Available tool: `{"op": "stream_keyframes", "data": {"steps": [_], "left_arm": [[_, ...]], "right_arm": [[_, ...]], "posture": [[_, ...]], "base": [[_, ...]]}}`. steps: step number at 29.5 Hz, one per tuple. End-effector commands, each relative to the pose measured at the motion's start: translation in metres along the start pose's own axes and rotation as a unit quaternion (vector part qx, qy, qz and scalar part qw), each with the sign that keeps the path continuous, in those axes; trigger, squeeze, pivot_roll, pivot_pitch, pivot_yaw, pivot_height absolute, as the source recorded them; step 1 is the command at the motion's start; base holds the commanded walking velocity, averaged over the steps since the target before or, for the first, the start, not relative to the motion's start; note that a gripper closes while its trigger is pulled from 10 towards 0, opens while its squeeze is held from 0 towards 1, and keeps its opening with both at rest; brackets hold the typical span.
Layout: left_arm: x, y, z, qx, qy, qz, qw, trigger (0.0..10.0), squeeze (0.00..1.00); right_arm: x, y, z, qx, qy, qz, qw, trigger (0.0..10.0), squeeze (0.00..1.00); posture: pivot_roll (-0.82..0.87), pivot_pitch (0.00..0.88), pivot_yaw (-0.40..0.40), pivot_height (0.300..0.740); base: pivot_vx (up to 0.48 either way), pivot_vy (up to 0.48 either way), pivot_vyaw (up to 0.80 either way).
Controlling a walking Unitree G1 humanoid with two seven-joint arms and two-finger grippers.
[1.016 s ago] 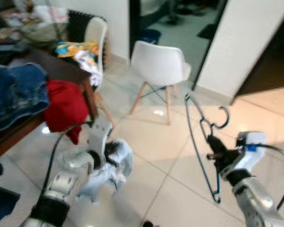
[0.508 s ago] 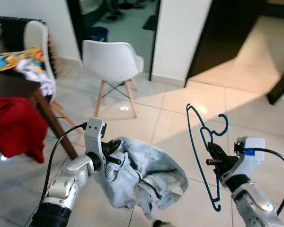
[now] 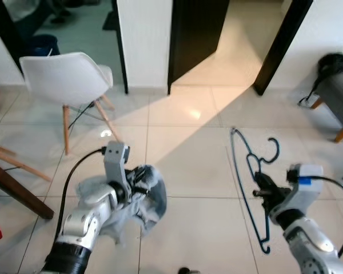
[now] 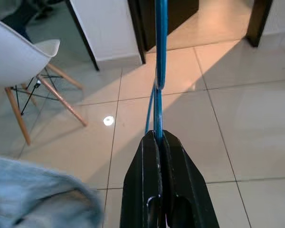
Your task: Hang hanger
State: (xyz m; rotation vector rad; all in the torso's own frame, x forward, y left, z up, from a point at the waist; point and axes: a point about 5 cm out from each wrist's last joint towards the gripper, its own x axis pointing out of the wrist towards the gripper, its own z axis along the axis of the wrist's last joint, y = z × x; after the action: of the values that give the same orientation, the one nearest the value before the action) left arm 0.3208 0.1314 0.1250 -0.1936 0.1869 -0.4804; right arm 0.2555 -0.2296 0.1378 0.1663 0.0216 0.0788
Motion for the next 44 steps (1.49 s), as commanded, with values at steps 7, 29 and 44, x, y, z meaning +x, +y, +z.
{"op": "stream_keyframes", "data": {"steps": [7, 29, 44], "left_arm": [[-0.0001, -0.0001, -0.0034, 0.000, 0.003, -0.001, 1.000, 10.0, 0.00], [0.0051, -0.0008, 0.0011, 0.009, -0.015, -0.002, 1.000, 10.0, 0.00], [0.0062, -0.0016, 0.0027, 0.014, -0.024, -0.007, 1.000, 10.0, 0.00]], "right_arm": [[-0.0026, -0.0015, -0.0083, 0.009, 0.018, -0.001, 1.000, 10.0, 0.00], [-0.0017, 0.0004, -0.0072, 0.018, 0.008, 0.016, 1.000, 10.0, 0.00], [-0.0022, 0.0013, -0.0091, 0.011, 0.013, 0.022, 1.000, 10.0, 0.00]], "posture": [[-0.03, 0.211, -0.001, 0.740], [-0.03, 0.186, -0.002, 0.740], [-0.03, 0.176, 0.000, 0.740]], "base": [[0.000, 0.000, -0.80], [0.000, 0.000, -0.65], [0.221, 0.000, -0.11]]}}
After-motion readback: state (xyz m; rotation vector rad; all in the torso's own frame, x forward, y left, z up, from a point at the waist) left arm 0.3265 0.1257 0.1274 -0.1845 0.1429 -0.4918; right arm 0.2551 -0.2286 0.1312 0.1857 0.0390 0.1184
